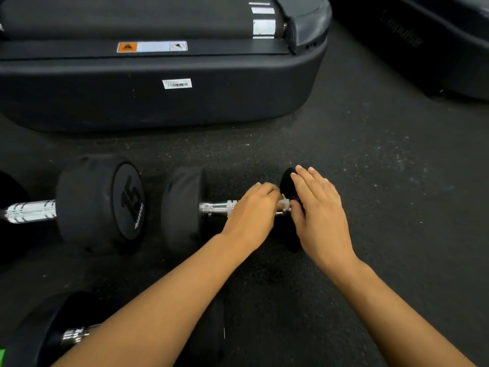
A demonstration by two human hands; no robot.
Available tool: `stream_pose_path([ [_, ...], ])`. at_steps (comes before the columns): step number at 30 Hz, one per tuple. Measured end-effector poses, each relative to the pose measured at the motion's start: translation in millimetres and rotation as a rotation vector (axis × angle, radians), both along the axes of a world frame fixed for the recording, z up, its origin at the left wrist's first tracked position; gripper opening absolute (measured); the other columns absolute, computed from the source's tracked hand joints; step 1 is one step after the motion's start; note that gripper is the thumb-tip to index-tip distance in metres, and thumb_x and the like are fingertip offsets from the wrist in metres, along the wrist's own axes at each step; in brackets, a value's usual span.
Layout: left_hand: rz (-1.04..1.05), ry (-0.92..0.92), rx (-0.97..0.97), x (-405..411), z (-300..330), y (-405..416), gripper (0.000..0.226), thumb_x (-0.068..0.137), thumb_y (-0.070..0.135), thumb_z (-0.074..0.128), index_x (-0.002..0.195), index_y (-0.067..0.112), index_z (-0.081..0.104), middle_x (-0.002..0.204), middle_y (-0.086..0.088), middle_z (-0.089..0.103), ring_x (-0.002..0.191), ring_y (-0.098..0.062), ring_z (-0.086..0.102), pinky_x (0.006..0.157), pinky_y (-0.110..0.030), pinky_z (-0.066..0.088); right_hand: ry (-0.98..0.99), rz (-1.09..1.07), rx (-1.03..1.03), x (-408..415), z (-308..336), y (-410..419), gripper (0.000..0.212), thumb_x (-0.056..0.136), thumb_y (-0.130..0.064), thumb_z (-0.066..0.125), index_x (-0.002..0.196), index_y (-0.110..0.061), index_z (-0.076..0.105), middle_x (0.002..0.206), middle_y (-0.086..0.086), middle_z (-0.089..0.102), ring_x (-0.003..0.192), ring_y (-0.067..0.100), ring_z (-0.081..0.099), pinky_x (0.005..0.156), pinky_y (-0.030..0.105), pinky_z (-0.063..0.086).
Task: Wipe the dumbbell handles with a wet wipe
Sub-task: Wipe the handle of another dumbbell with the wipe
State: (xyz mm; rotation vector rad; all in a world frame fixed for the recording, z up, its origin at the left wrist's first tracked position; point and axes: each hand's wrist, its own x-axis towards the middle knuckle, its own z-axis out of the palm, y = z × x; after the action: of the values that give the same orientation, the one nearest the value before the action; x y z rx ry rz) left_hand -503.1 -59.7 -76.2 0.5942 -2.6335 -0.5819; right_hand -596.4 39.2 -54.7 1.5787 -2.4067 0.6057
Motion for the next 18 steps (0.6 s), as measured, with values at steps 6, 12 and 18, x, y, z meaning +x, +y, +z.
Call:
stream_pose_path([
  [6,-0.065,0.036,-0.142,15.4,-11.8,7.7,0.03,0.086,0.012,0.05,0.112,0.005,0.066,0.114,-0.012,0.066,0.106,-0.026,0.062,0.097,-0.036,0.044,-0.007,0.0,-0.02,-1.0,-1.8,-2.6,0.044,0.085,-0.013,0.047,0.128,0.0,0.051,0.138,0.013,0.048,0.13,0.029,0.04,0.109,0.029,0.014],
  [12,-0.124,0.034,-0.118,14.8,-10.8,-3.0,0.04,0.085,0.025,0.04,0.102,0.007,0.071,0.107,-0.007,0.07,0.101,-0.02,0.066,0.09,-0.029,0.05,0.002,0.005,-0.028,-0.2,-0.9,-1.5,0.044,0.085,-0.012,0.048,0.127,0.0,0.052,0.137,0.013,0.049,0.13,0.029,0.04,0.109,0.03,0.015],
  [18,-0.222,0.048,-0.258,16.2,-19.8,-3.5,0.038,0.084,0.017,0.042,0.108,0.003,0.067,0.112,-0.012,0.067,0.104,-0.023,0.064,0.092,-0.035,0.049,0.007,0.003,-0.032,0.9,-1.6,-0.1,0.043,0.088,-0.017,0.043,0.127,-0.001,0.052,0.137,0.013,0.049,0.13,0.029,0.041,0.109,0.03,0.014],
])
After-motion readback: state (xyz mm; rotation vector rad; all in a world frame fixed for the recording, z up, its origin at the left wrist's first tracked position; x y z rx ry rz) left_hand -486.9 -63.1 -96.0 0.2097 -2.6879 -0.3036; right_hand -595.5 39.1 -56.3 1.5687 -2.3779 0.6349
